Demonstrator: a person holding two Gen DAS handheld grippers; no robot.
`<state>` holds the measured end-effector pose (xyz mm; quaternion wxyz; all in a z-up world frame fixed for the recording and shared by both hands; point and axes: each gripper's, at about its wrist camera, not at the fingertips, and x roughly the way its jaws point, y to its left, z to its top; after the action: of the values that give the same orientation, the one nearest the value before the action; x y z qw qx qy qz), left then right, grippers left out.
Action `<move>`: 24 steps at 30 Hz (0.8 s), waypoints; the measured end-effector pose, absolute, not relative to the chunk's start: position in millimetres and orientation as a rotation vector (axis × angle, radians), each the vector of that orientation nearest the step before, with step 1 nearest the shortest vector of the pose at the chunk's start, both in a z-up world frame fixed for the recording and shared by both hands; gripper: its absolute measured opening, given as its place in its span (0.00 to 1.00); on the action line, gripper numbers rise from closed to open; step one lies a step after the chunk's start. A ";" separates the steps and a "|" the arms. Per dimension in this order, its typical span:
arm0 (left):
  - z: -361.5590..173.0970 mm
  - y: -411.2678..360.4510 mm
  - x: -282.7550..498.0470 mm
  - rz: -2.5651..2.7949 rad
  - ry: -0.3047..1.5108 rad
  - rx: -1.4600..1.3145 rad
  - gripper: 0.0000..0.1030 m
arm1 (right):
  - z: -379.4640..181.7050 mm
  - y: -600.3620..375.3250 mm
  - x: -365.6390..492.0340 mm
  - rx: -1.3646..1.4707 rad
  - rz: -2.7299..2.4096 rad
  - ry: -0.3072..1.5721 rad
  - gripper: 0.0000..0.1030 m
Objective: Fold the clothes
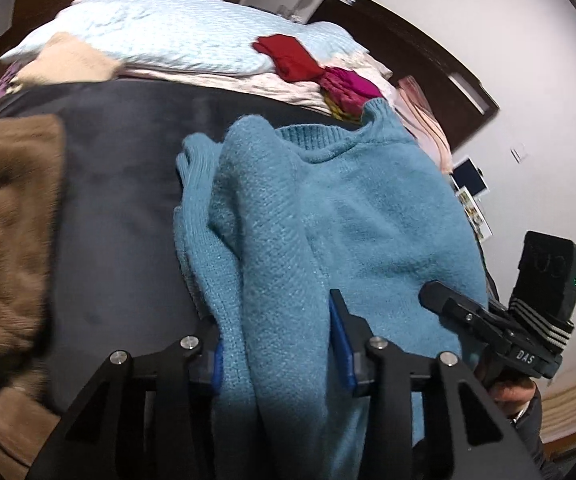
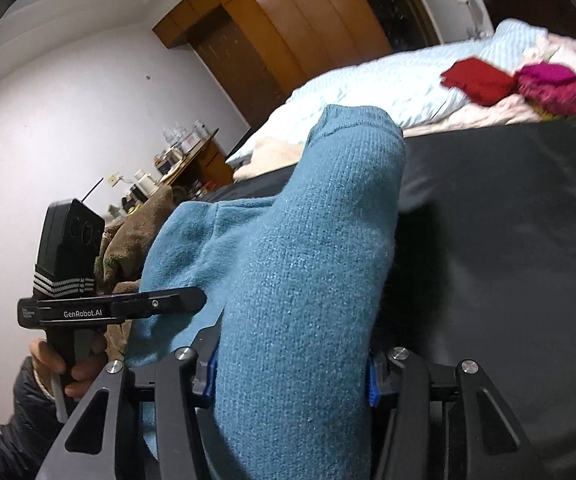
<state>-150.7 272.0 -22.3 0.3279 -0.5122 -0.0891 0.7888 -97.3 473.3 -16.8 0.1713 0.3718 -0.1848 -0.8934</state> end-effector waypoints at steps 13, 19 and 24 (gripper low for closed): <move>0.9 477.8 -106.1 1.847 -0.138 -1.244 0.43 | 29.4 636.6 18.8 0.932 -2.901 -0.560 0.52; -1.9 568.0 -78.9 1.749 -0.073 -1.232 0.43 | 27.2 713.9 75.6 0.929 -3.024 -0.687 0.52; -8.5 610.8 -58.4 1.711 -0.006 -1.229 0.43 | 19.2 755.8 110.4 0.941 -3.075 -0.795 0.52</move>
<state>-58.4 610.8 -8.5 0.4949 -0.5069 -0.0024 0.7058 110.4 755.8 19.2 -0.0855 0.2831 -0.2390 -0.9249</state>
